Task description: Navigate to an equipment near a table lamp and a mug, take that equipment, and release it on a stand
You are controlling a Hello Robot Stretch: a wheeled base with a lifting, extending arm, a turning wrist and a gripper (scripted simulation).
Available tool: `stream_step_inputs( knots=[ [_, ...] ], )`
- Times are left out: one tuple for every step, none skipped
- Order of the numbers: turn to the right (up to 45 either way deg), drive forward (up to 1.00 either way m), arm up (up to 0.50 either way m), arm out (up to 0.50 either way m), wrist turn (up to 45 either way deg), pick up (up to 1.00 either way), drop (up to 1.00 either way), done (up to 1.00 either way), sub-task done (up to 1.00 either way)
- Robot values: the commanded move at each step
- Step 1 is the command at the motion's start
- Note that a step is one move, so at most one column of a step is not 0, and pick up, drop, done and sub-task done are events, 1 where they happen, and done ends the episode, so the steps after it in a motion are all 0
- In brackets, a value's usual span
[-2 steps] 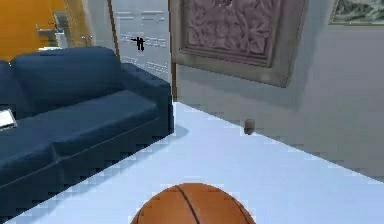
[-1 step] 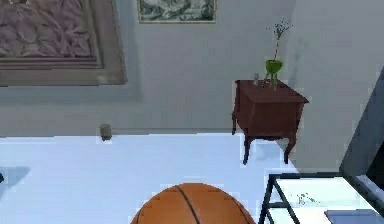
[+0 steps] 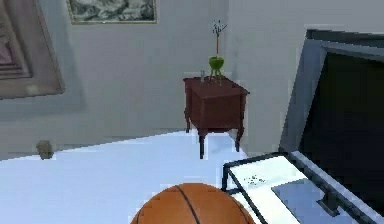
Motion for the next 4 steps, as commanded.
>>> stream_step_inputs(
  knots=[
    [45.0, 0.0, 0.0, 0.0, 0.0, 0.0, 0.0, 0.0, 0.0],
    [6.0, 0.0, 0.0, 0.0, 0.0, 0.0, 0.0, 0.0, 0.0],
    [0.0, 0.25, 0.0, 0.0, 0.0, 0.0, 0.0, 0.0, 0.0],
    [-45.0, 0.0, 0.0, 0.0, 0.0, 0.0, 0.0, 0.0, 0.0]
  ],
)
